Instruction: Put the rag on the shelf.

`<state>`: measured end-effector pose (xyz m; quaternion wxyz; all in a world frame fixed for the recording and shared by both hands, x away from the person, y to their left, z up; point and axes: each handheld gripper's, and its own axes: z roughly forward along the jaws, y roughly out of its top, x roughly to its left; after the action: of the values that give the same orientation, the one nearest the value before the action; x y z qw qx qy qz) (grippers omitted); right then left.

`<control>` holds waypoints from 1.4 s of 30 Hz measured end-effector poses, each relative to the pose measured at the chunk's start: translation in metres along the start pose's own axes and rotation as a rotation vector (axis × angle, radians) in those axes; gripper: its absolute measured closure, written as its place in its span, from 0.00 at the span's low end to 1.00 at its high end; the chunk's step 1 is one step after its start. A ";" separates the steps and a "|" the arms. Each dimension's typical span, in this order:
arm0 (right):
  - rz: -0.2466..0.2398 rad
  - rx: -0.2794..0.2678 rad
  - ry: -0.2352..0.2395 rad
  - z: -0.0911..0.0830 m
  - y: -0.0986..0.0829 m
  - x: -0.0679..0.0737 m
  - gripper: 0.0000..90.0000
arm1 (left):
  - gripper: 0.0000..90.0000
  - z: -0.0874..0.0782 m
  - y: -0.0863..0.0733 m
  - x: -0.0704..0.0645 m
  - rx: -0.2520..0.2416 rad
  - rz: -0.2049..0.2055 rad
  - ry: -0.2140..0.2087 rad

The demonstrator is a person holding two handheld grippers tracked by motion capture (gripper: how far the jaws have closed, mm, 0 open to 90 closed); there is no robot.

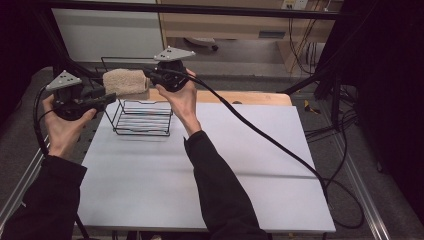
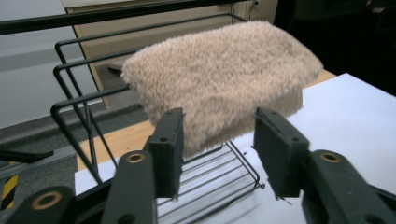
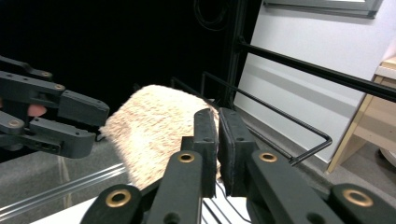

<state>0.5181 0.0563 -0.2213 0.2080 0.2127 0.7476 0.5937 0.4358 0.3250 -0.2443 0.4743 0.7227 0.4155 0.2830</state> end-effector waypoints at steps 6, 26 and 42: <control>-0.022 0.035 0.021 -0.013 0.002 0.011 0.88 | 0.43 -0.006 -0.017 -0.004 0.018 -0.004 0.008; 0.058 0.105 0.007 -0.081 -0.051 0.003 0.44 | 0.28 0.005 -0.090 -0.019 0.081 -0.059 -0.061; 0.197 0.242 -0.075 -0.180 -0.163 -0.031 0.10 | 0.16 0.028 -0.151 -0.046 0.169 -0.063 -0.130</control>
<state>0.4309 -0.1387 -0.3410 0.1494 0.3304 0.7810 0.5085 0.3852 0.3033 -0.3949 0.4464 0.7634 0.4289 0.1842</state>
